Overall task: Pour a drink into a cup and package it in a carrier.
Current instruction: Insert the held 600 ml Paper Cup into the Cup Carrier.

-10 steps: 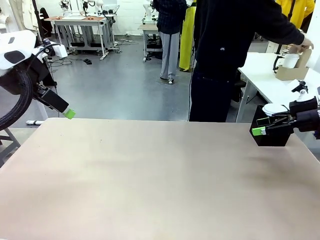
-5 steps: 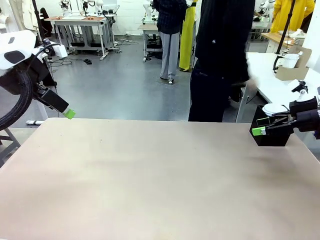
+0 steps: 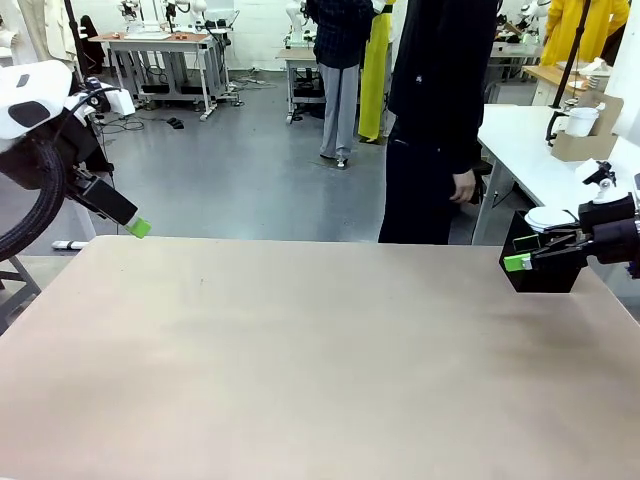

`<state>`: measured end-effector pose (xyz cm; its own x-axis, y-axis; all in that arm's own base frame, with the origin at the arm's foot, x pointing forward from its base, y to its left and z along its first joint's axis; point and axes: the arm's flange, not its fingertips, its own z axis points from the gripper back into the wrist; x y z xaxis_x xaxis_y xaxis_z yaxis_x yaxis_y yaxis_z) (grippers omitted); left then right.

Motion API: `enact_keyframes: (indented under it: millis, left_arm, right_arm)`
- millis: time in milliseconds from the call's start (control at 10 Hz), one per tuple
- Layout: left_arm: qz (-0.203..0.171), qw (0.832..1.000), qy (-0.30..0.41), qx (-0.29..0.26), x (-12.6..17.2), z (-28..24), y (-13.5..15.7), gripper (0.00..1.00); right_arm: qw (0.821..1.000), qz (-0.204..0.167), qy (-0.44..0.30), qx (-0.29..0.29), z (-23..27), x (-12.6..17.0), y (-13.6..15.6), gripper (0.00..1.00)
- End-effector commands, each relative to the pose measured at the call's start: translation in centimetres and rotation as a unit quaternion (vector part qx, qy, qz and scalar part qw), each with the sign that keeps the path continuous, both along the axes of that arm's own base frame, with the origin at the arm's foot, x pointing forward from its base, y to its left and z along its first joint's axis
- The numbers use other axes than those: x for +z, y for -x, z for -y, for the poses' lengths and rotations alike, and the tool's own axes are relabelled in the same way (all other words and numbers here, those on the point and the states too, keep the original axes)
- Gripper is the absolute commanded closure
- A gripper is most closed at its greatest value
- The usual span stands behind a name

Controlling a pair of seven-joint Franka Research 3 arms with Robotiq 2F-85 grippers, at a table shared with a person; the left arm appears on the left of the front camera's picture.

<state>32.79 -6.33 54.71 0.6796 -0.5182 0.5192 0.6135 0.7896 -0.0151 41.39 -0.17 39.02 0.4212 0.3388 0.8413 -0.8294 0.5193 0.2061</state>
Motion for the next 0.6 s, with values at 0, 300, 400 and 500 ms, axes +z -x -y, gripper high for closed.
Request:
enact_keyframes:
  millis: [0, 300, 400, 500]
  left_arm:
    - [0.001, 1.000, -0.002, -0.003, 0.00, -0.11, 0.02, 0.00]
    - [0.001, 1.000, -0.002, -0.003, 0.00, -0.11, 0.02, 0.00]
    - [0.001, 1.000, -0.002, -0.003, 0.00, -0.11, 0.02, 0.00]
    - [0.001, 1.000, -0.002, -0.003, 0.00, -0.11, 0.02, 0.00]
  right_arm:
    - [1.000, 0.010, 0.002, -0.001, 0.14, 0.12, -0.06, 0.00]
    - [1.000, 0.010, 0.002, -0.001, 0.14, 0.12, -0.06, 0.00]
    - [1.000, 0.010, 0.002, -0.001, 0.14, 0.12, -0.06, 0.00]
    - [1.000, 0.010, 0.002, -0.001, 0.14, 0.12, -0.06, 0.00]
